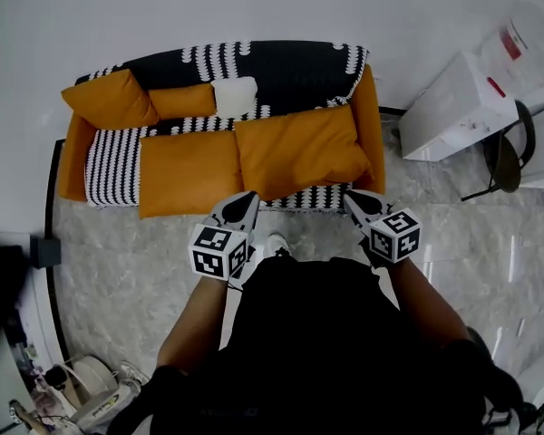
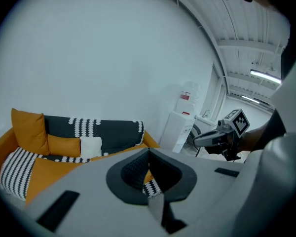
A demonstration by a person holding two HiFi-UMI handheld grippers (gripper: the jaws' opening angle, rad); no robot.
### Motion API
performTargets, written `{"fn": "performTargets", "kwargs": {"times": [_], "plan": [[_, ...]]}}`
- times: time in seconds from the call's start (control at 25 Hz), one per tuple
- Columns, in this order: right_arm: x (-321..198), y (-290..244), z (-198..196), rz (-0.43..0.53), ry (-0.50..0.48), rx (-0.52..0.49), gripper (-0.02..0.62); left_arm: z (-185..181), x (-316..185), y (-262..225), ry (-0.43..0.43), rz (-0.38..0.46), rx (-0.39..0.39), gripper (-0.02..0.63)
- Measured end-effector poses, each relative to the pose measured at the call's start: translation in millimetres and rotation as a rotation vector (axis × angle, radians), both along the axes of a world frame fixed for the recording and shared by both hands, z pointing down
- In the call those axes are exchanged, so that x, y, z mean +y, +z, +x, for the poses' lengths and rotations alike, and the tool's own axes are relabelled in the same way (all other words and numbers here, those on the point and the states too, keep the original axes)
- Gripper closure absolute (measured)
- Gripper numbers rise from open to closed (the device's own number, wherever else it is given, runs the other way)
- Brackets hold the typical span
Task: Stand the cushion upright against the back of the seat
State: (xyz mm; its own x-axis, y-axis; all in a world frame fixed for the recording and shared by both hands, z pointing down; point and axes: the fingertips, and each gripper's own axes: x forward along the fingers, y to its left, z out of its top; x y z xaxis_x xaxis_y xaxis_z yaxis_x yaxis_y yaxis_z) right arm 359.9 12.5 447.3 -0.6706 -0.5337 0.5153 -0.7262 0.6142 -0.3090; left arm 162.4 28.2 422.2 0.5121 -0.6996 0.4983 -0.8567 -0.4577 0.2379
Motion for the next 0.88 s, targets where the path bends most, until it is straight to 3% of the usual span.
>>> {"fn": "performTargets", "kwargs": {"times": [0.28, 0.52, 0.88], "plan": [[-27.8, 14.4, -3.9, -0.020, 0.091, 0.033, 0.557, -39.0, -23.3, 39.8, 0.020, -0.071, -0.034, 0.592], [-46.5, 47.5, 27.9, -0.041, 0.136, 0.169, 0.557, -58.4, -32.3, 91.3, -0.005, -0.170, -0.035, 0.592], [-64.4, 140.3, 89.2, -0.205, 0.157, 0.329, 0.557, -62.7, -33.4, 148.7, -0.043, -0.321, -0.069, 0.591]]}}
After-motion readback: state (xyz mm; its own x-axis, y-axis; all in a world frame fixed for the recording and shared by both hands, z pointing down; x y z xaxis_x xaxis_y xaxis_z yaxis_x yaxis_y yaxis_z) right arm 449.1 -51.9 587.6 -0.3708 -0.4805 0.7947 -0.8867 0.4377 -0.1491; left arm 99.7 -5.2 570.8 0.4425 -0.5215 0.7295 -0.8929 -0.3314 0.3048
